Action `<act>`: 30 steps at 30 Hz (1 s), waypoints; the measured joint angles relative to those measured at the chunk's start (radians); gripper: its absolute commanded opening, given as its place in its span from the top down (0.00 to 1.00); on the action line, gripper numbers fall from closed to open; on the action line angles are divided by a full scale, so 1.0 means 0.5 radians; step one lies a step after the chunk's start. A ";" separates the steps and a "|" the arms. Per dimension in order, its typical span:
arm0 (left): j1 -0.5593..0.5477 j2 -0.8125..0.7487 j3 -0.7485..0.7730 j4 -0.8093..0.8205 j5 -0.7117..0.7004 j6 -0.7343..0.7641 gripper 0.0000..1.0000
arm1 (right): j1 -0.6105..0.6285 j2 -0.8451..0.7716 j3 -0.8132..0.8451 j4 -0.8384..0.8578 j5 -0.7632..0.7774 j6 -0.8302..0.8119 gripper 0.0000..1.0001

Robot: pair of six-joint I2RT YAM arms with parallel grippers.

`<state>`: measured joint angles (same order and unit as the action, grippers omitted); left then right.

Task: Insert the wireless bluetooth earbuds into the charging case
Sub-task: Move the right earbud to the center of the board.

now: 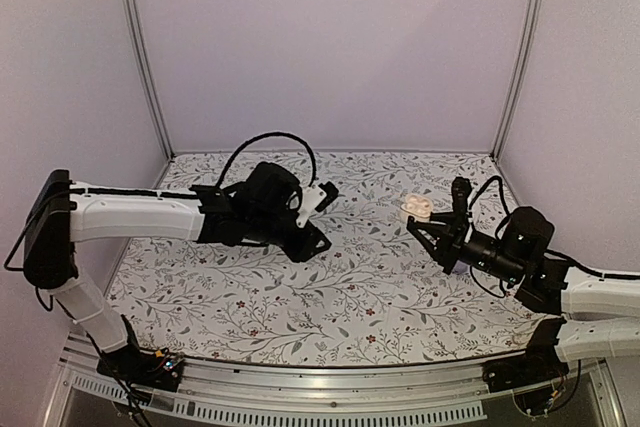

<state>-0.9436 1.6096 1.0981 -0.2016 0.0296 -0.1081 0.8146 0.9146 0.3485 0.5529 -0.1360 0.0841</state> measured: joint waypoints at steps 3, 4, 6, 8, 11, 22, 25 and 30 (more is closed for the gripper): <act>0.001 0.179 0.061 -0.059 0.075 -0.032 0.59 | -0.025 -0.062 -0.020 -0.056 0.002 0.024 0.96; 0.001 0.237 0.098 -0.082 0.098 -0.032 0.60 | -0.030 -0.078 -0.024 -0.071 0.002 0.029 0.96; 0.001 0.347 0.183 -0.118 0.135 -0.015 0.60 | -0.035 -0.105 -0.033 -0.089 0.002 0.038 0.96; -0.001 0.430 0.259 -0.149 0.156 0.037 0.59 | -0.036 -0.120 -0.037 -0.105 0.002 0.050 0.96; -0.001 0.534 0.391 -0.224 0.185 0.193 0.57 | -0.039 -0.127 -0.050 -0.121 0.002 0.059 0.96; 0.014 0.938 0.903 -0.564 0.291 0.697 0.51 | -0.056 -0.143 -0.072 -0.153 -0.003 0.069 0.96; 0.040 1.049 1.019 -0.603 0.362 0.694 0.51 | -0.060 -0.163 -0.072 -0.155 -0.003 0.071 0.96; 0.117 1.212 1.222 -0.689 0.528 0.613 0.52 | -0.061 -0.185 -0.072 -0.171 -0.002 0.071 0.96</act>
<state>-0.8848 2.2154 1.7092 -0.5461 0.2935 0.1986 0.7841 0.8219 0.3126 0.4675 -0.1371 0.1196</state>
